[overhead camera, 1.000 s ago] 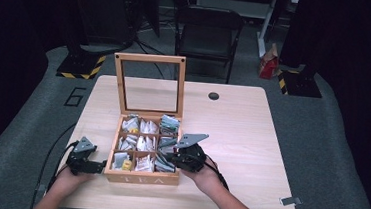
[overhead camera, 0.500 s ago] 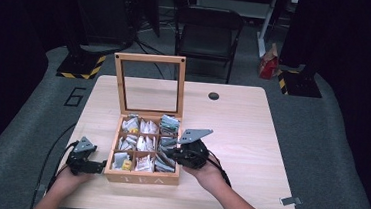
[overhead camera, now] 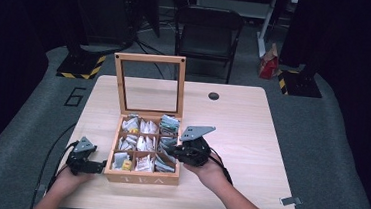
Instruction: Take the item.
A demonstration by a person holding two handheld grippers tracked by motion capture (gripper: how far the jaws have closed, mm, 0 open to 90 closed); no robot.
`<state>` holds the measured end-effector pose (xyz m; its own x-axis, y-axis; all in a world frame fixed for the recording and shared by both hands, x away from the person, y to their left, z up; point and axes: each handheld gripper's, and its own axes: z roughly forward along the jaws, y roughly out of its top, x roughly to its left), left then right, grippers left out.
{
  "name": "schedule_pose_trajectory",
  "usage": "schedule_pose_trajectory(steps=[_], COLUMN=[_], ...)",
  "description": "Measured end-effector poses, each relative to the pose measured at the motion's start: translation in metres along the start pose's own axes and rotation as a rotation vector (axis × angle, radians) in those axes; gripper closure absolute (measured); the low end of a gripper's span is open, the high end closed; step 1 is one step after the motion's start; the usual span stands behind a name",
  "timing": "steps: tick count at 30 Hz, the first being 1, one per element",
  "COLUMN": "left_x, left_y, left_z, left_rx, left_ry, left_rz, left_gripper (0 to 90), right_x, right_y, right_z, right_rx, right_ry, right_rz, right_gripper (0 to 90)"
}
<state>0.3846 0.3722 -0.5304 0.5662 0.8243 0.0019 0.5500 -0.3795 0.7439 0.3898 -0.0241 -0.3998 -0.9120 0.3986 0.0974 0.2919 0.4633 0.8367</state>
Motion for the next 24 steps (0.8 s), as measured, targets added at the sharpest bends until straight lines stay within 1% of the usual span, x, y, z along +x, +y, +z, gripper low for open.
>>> schedule_pose_trajectory(steps=[4,5,7,8,10,13,14,15,16,17,24], left_x=[0.0,0.0,0.0,0.0,0.0,0.0,0.0,0.0,0.0,0.0,0.0], left_y=[0.0,0.0,0.0,0.0,0.0,0.0,0.0,0.0,0.0,0.0,0.0], left_z=[0.0,0.0,0.0,0.0,0.0,0.0,0.0,0.0,0.0,0.0,0.0], left_rx=[0.0,0.0,0.0,0.0,0.001,0.0,0.0,0.0,0.0,0.0,0.0], left_ry=[0.003,0.003,0.001,0.003,0.003,0.003,0.003,0.003,0.002,0.003,0.002], left_rz=[0.003,0.003,0.002,0.003,0.003,0.003,0.003,0.003,0.002,0.003,0.002], left_gripper=[13.7,13.8,13.8,13.8,13.8,13.8,13.8,13.8,13.8,13.8,13.8], right_x=[0.0,-0.001,-0.002,-0.003,-0.004,-0.006,-0.006,-0.008,-0.009,-0.008,-0.016], right_y=[0.002,0.002,0.002,0.002,0.002,0.002,0.002,0.001,0.001,0.001,-0.001], right_z=[-0.004,-0.004,-0.006,-0.007,-0.008,-0.011,-0.012,-0.013,-0.014,-0.015,-0.024], right_rx=[-0.004,-0.008,-0.011,-0.01,-0.013,-0.015,-0.016,-0.016,-0.016,-0.02,-0.025], right_ry=[-0.005,-0.007,-0.013,-0.01,-0.018,-0.022,-0.029,-0.031,-0.034,-0.039,-0.064], right_rz=[-0.003,-0.011,0.006,-0.007,0.007,-0.005,0.008,-0.002,-0.002,0.011,0.017], right_gripper=[90.0,90.0,90.0,90.0,89.9,89.9,89.9,90.0,89.9,89.9,89.9])
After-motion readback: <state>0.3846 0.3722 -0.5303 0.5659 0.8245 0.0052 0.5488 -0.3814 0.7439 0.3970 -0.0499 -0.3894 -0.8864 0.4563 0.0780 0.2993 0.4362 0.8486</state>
